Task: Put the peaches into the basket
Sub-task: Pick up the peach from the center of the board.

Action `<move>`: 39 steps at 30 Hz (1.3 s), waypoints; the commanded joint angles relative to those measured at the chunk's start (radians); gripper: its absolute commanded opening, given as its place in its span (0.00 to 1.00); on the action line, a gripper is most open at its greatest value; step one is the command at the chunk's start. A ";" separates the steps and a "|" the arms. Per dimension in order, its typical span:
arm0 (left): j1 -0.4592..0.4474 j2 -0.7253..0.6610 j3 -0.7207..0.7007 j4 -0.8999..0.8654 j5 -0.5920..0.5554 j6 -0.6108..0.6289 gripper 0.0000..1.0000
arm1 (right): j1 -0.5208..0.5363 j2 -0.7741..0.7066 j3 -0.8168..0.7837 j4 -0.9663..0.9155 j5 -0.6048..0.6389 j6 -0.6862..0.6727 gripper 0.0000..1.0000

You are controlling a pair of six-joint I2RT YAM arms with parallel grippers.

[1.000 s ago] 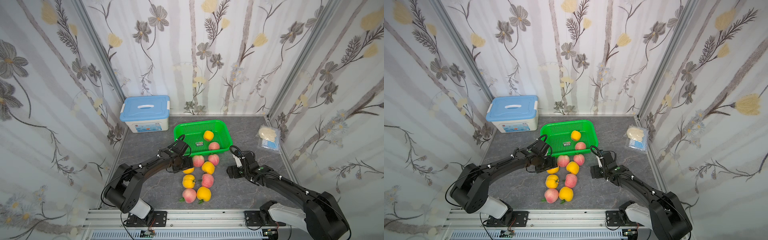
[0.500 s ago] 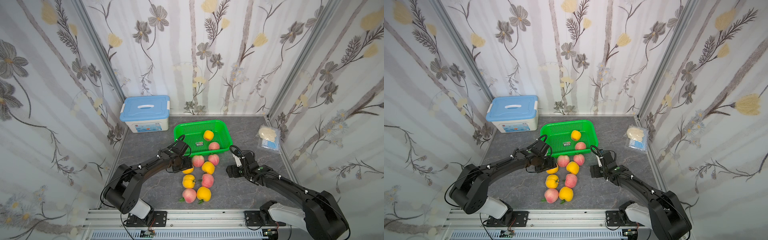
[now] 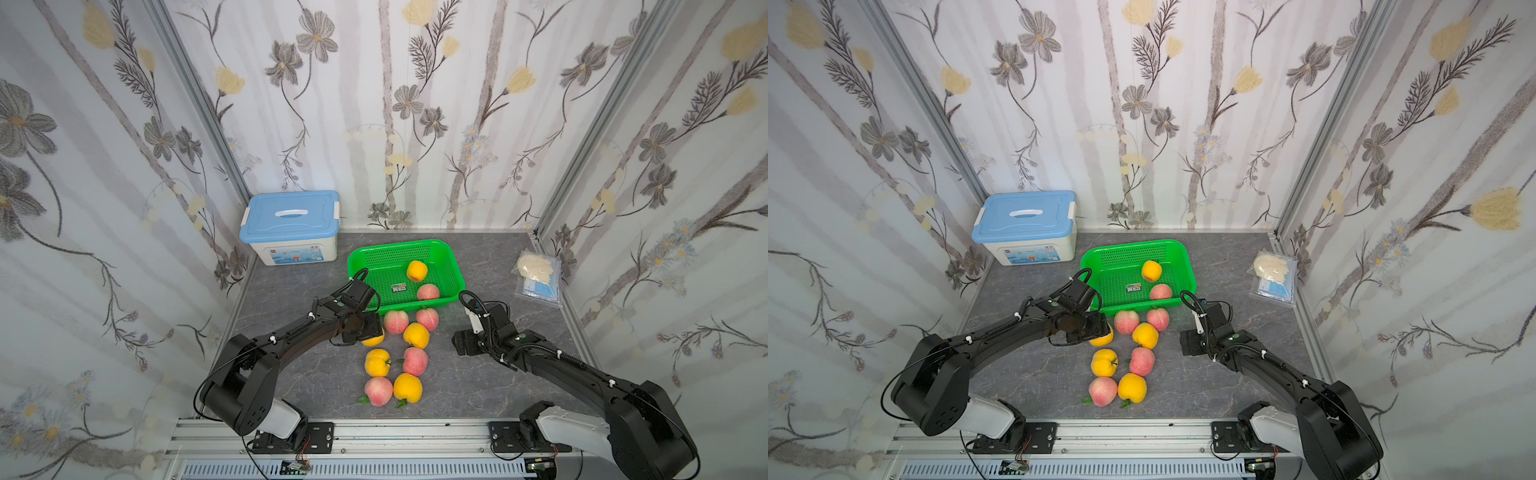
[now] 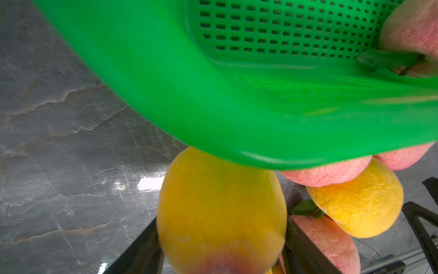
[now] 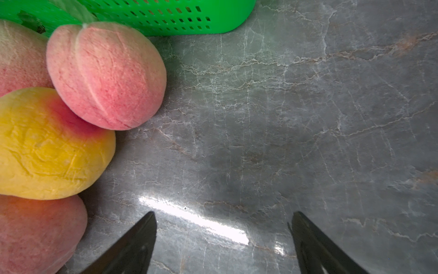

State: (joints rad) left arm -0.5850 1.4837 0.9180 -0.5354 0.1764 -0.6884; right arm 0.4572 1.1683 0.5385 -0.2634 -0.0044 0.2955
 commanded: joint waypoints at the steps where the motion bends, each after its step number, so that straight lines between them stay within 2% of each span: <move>1: 0.000 -0.002 0.000 -0.012 -0.010 -0.003 0.64 | 0.000 0.002 -0.002 0.019 -0.005 0.012 0.89; 13: 0.000 -0.031 0.005 -0.043 -0.021 0.003 0.65 | 0.000 0.024 0.005 0.021 -0.008 0.012 0.89; 39: 0.002 -0.220 0.052 -0.133 -0.042 0.058 0.65 | 0.001 0.057 0.016 0.026 -0.014 0.009 0.89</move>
State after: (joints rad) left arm -0.5850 1.2732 0.9554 -0.6411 0.1497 -0.6357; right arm 0.4572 1.2266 0.5488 -0.2600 -0.0113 0.2955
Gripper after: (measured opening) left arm 0.712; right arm 0.895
